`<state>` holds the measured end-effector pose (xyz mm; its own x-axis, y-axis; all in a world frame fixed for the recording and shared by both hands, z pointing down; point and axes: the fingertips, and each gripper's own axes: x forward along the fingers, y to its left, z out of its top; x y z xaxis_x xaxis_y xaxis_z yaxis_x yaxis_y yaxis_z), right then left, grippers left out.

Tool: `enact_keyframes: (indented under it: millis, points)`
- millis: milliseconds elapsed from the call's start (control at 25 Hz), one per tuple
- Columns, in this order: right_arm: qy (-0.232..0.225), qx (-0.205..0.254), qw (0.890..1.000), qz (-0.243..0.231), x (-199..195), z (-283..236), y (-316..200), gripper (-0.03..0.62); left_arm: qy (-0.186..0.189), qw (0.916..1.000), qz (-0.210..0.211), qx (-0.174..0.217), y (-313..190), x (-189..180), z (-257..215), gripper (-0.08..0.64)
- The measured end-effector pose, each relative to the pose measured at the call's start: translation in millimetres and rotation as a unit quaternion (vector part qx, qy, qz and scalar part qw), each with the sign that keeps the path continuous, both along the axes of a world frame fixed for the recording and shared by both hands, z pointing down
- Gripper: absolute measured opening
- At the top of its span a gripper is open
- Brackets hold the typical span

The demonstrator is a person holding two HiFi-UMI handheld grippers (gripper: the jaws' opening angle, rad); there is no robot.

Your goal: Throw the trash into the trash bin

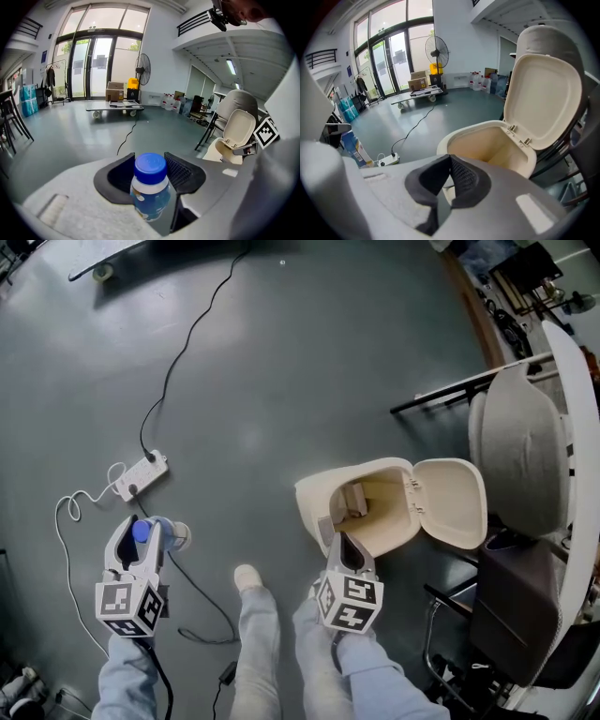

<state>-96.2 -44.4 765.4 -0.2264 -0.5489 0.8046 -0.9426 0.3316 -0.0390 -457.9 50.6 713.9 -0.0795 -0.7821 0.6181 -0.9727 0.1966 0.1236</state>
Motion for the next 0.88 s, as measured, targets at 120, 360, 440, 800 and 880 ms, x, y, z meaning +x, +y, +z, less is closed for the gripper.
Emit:
enact_keyframes:
  millis: [120,360,440,800,880]
  points:
    - [-0.002,0.021,1.0,0.009,14,-17,-16,0.003,-0.001,0.9998,0.02,0.007,-16,17,-12,0.209]
    - [-0.004,0.044,0.998,0.052,71,-45,-38,0.003,0.001,0.9973,0.072,0.019,-44,78,-32,0.209]
    - [-0.004,0.049,0.997,0.066,89,-53,-41,0.003,0.003,0.9959,0.087,0.025,-53,98,-41,0.209]
    - [-0.013,0.066,0.991,0.113,174,-90,-44,0.003,-0.001,0.987,0.151,0.055,-95,194,-90,0.209]
    - [-0.015,0.066,0.99,0.122,194,-96,-42,0.003,-0.002,0.985,0.162,0.059,-102,216,-100,0.209]
